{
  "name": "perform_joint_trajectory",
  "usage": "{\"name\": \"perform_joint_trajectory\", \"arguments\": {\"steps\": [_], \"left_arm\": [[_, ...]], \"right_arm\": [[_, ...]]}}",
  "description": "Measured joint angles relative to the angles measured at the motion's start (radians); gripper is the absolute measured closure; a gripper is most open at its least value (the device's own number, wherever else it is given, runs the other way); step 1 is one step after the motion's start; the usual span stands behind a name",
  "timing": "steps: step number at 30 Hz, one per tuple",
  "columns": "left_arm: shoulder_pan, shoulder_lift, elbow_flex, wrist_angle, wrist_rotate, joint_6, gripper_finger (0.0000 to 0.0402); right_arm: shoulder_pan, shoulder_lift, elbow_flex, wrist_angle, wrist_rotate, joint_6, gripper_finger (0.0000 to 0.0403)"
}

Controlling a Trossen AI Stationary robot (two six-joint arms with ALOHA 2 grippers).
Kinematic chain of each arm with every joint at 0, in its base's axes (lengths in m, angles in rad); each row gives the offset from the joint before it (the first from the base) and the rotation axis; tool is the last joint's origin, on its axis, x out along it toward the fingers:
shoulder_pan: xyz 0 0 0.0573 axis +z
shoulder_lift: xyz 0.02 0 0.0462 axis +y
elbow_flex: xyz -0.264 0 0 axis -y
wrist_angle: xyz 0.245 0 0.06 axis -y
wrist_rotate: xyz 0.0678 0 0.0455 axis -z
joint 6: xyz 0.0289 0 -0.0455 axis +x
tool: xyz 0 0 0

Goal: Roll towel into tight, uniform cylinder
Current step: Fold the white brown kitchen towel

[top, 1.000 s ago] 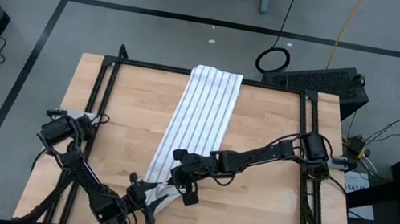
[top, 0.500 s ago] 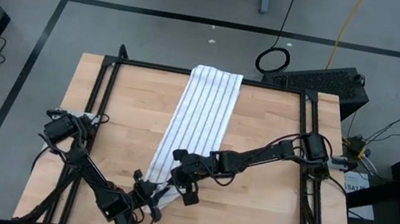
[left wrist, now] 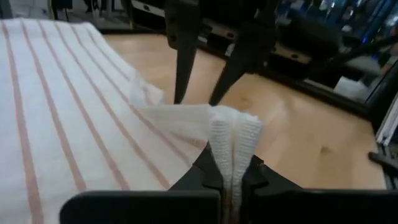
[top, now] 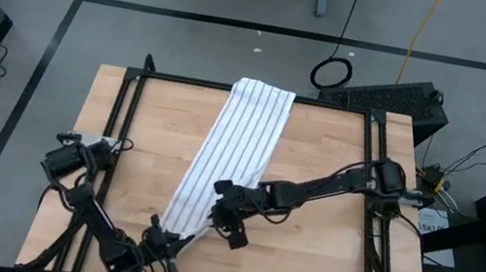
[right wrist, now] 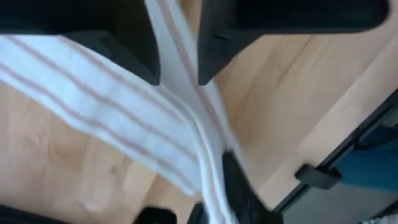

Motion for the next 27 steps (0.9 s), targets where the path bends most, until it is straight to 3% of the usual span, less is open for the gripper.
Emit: {"name": "perform_joint_trajectory", "arguments": {"steps": [4,7,15,18,23,27], "left_arm": [[-0.023,0.000,0.000,0.002,-0.043,-0.002,0.0398],[-0.031,0.000,0.000,0.004,-0.043,-0.002,0.0398],[-0.040,0.000,0.000,-0.003,-0.033,-0.002,0.0399],[-0.040,0.000,0.000,-0.007,-0.032,-0.001,0.0399],[-0.040,0.000,0.000,-0.012,-0.029,0.006,0.0400],[-0.042,0.000,0.000,-0.014,-0.029,0.006,0.0400]], "right_arm": [[0.000,-0.020,0.001,-0.157,0.004,-0.065,0.0251],[-0.004,-0.028,0.000,-0.310,0.074,-0.124,0.0230],[-0.024,-0.122,0.000,-0.573,0.220,-0.237,0.0213],[-0.043,-0.132,-0.009,-0.585,0.280,-0.328,0.0209],[-0.114,-0.129,-0.080,-0.453,0.281,-0.402,0.0190],[-0.176,-0.128,-0.142,-0.444,0.213,-0.433,0.0178]]}}
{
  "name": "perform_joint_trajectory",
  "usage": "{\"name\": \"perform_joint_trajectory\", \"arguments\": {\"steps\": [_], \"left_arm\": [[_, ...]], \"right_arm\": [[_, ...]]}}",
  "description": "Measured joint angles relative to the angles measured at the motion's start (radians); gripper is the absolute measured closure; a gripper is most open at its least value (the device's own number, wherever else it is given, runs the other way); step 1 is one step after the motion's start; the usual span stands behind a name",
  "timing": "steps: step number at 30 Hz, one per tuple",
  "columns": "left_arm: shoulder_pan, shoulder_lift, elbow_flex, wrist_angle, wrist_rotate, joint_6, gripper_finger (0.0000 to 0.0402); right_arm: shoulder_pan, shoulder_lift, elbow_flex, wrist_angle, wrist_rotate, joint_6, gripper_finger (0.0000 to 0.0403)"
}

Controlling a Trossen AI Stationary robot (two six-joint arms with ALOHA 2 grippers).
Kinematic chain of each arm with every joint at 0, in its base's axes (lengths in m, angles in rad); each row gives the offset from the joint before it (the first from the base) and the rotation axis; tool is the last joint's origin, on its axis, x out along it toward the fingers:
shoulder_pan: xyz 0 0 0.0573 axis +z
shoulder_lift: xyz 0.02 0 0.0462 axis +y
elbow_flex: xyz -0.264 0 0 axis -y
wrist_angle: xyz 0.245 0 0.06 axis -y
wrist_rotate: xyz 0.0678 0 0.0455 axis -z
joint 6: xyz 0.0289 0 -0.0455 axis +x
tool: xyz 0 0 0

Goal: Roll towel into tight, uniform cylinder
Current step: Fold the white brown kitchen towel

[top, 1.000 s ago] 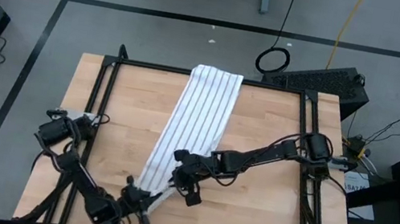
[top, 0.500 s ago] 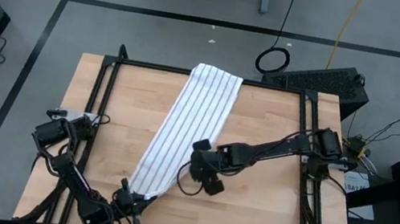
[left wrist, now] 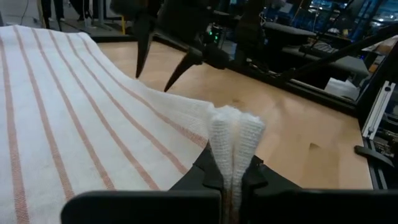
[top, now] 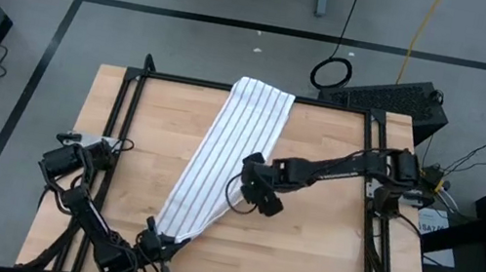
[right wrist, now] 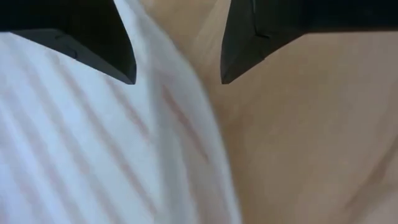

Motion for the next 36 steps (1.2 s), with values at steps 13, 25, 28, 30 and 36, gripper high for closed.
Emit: {"name": "perform_joint_trajectory", "arguments": {"steps": [13,25,28,30,36], "left_arm": [[0.000,0.000,0.000,-0.028,0.000,-0.001,0.0400],[0.000,0.000,0.000,-0.038,0.000,-0.006,0.0400],[0.000,0.000,0.000,-0.041,0.000,-0.006,0.0400],[0.000,0.000,0.000,-0.042,0.000,-0.004,0.0400],[0.000,0.000,0.000,-0.053,0.000,0.000,0.0400]], "right_arm": [[-0.068,0.012,-0.167,0.287,-0.121,-0.049,0.0170],[-0.092,0.017,-0.183,0.305,-0.113,-0.074,0.0214],[-0.094,0.018,-0.183,0.304,-0.119,-0.074,0.0240],[-0.094,0.018,-0.184,0.305,-0.118,-0.064,0.0266],[-0.095,0.019,-0.184,0.304,-0.106,-0.040,0.0380]]}}
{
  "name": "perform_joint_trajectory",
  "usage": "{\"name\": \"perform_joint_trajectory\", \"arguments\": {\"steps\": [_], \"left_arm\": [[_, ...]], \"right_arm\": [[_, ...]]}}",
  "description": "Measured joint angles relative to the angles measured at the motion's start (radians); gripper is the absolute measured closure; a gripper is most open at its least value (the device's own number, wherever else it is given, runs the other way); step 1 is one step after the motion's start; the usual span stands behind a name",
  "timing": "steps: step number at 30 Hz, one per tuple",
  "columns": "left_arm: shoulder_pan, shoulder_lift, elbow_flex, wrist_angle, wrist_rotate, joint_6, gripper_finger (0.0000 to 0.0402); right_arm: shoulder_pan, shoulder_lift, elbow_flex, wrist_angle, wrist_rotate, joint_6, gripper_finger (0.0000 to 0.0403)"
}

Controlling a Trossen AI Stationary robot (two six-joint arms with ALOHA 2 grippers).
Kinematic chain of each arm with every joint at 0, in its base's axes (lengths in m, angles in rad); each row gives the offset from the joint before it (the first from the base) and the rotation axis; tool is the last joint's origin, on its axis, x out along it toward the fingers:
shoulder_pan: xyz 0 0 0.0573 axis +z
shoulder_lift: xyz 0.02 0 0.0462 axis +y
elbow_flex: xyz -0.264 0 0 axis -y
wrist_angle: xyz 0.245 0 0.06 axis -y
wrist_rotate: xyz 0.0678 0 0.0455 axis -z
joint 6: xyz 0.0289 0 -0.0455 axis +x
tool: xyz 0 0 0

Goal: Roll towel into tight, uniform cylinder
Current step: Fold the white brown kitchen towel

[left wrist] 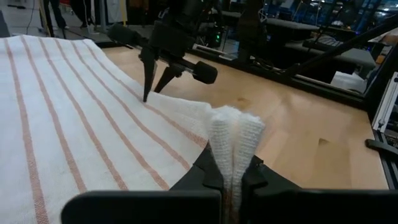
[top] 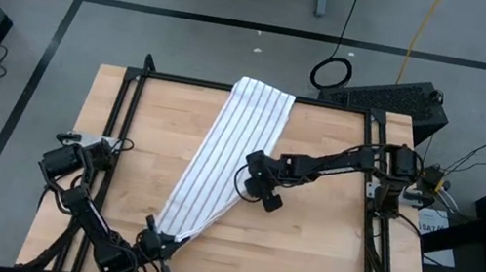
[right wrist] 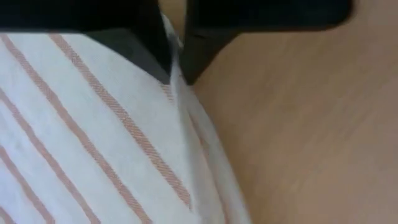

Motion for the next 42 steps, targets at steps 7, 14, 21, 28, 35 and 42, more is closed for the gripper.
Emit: {"name": "perform_joint_trajectory", "arguments": {"steps": [7,14,21,28,35,42], "left_arm": [[0.001,0.000,0.000,-0.018,0.003,0.022,0.0400],[0.011,0.000,0.000,0.017,0.003,0.124,0.0400],[0.080,0.000,0.000,0.009,0.019,0.282,0.0400],[0.031,-0.047,0.001,-0.007,0.072,0.306,0.0400],[-0.073,-0.051,0.001,-0.018,0.081,0.258,0.0400],[-0.096,-0.051,0.001,-0.050,0.083,0.151,0.0400]], "right_arm": [[0.008,-0.094,0.000,-0.192,-0.002,0.135,0.0397],[0.082,-0.247,0.000,-0.448,-0.077,0.380,0.0400],[0.189,-0.299,0.000,-0.508,-0.088,0.809,0.0400],[0.309,-0.290,0.000,-0.443,-0.092,1.048,0.0400],[0.328,-0.287,0.000,-0.267,-0.091,1.063,0.0399],[0.325,-0.286,0.000,-0.294,-0.119,1.034,0.0361]]}}
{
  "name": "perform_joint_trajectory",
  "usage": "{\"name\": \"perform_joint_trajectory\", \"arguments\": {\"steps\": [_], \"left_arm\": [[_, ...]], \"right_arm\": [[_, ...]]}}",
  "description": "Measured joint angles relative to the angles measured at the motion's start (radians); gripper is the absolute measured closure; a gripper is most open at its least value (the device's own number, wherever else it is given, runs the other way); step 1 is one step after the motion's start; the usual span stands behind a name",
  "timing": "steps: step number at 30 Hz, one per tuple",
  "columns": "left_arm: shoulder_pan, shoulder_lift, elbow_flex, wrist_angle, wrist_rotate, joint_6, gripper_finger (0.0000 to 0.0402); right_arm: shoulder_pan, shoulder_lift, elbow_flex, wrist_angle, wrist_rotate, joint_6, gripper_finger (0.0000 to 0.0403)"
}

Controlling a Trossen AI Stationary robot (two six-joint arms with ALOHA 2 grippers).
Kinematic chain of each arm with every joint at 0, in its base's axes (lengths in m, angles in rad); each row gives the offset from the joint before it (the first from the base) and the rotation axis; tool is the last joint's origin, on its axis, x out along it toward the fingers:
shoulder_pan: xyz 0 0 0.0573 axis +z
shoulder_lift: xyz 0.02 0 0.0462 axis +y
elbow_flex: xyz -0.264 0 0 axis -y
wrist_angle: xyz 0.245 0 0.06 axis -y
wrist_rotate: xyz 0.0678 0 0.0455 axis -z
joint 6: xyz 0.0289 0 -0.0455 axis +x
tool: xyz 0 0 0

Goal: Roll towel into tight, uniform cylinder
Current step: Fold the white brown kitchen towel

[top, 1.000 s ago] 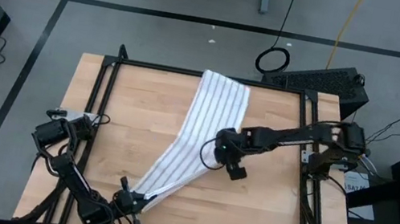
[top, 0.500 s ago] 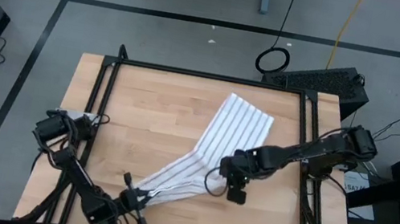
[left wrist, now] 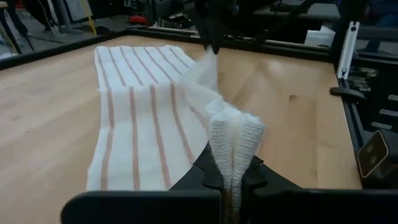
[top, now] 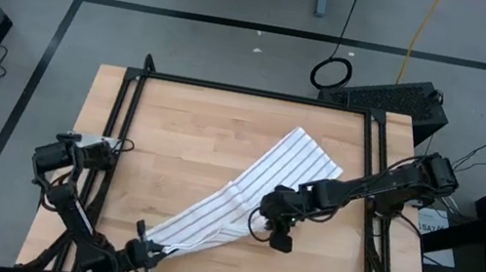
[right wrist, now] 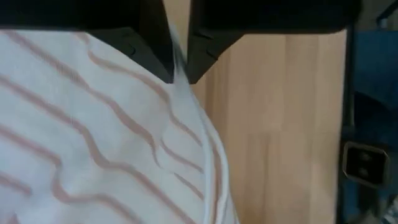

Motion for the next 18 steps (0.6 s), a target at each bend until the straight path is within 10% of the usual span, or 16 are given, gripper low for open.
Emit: {"name": "perform_joint_trajectory", "arguments": {"steps": [5,9,13,18], "left_arm": [[-0.001,0.000,0.000,-0.040,0.010,0.002,0.0400],[-0.013,0.000,0.000,-0.080,0.022,0.004,0.0400],[-0.026,0.000,0.000,-0.080,0.021,0.031,0.0400],[-0.024,0.000,0.000,-0.081,0.016,0.027,0.0400]], "right_arm": [[0.017,-0.021,0.000,-0.173,-0.077,-0.021,0.0301],[0.022,-0.047,0.001,-0.310,0.122,-0.060,0.0272],[-0.032,-0.047,-0.002,-0.316,0.386,-0.150,0.0277],[-0.232,-0.047,-0.067,-0.149,0.344,-0.369,0.0332]]}}
